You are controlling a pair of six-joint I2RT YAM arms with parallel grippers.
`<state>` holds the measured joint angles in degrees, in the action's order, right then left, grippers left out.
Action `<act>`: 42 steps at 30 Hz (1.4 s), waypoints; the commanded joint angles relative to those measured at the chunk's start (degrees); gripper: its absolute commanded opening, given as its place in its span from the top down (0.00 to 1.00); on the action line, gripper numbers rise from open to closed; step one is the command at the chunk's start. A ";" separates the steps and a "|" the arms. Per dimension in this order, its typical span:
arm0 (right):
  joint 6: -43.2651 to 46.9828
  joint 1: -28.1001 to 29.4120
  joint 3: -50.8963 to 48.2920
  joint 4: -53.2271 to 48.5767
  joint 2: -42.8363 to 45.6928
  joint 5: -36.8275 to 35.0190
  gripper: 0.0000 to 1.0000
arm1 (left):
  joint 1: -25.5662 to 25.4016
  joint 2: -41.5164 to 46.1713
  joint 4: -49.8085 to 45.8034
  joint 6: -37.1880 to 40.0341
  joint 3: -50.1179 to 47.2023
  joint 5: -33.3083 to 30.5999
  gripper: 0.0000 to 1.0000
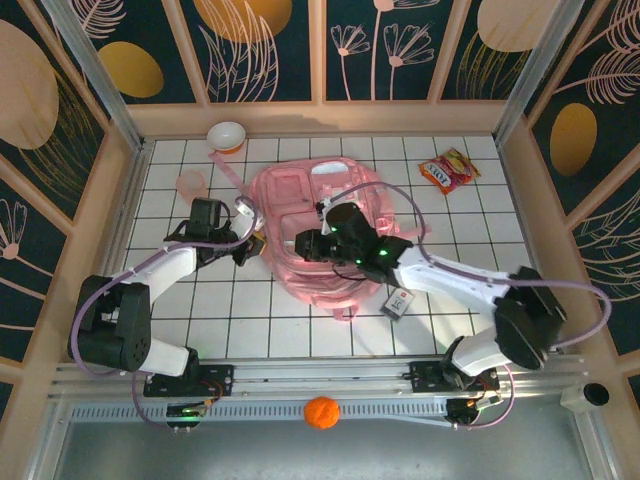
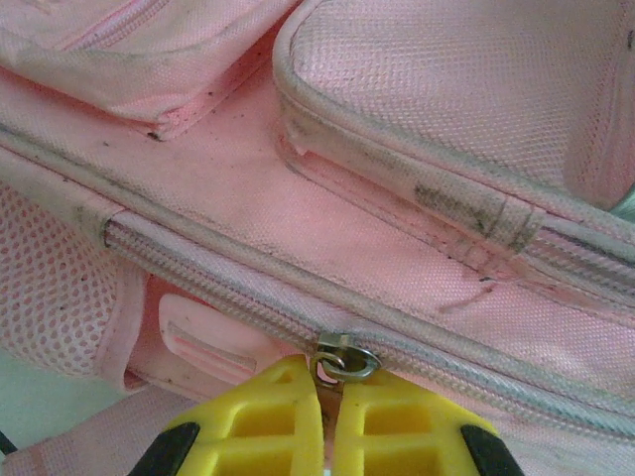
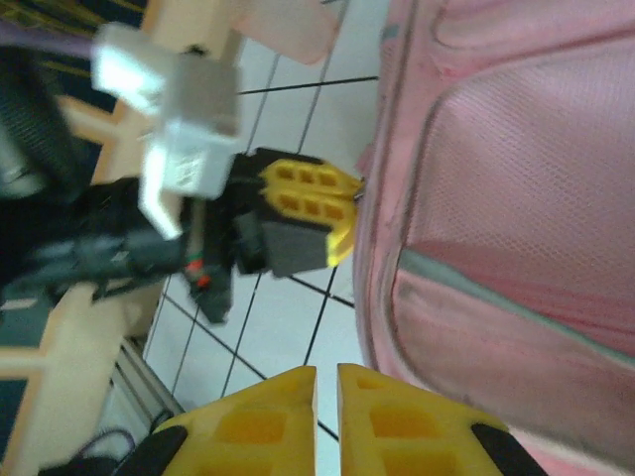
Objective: Pack the student bag
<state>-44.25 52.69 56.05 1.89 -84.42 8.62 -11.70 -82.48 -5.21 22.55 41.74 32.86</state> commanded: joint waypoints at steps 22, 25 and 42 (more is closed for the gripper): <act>-23.60 -6.90 0.31 20.42 -21.81 -4.65 1.00 | -7.28 3.38 -8.85 -0.23 -3.99 -14.40 1.00; -23.54 -6.90 0.08 20.25 -21.71 -4.93 1.00 | -7.35 3.27 -9.36 -1.62 -4.03 -16.72 1.00; -17.03 -6.04 -1.37 4.66 -1.18 -3.14 0.61 | -6.62 8.95 -6.33 -0.40 -7.46 -18.38 0.58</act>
<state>-61.78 46.22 56.66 12.08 -91.68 5.80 -19.00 -75.64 -9.72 19.44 35.38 18.63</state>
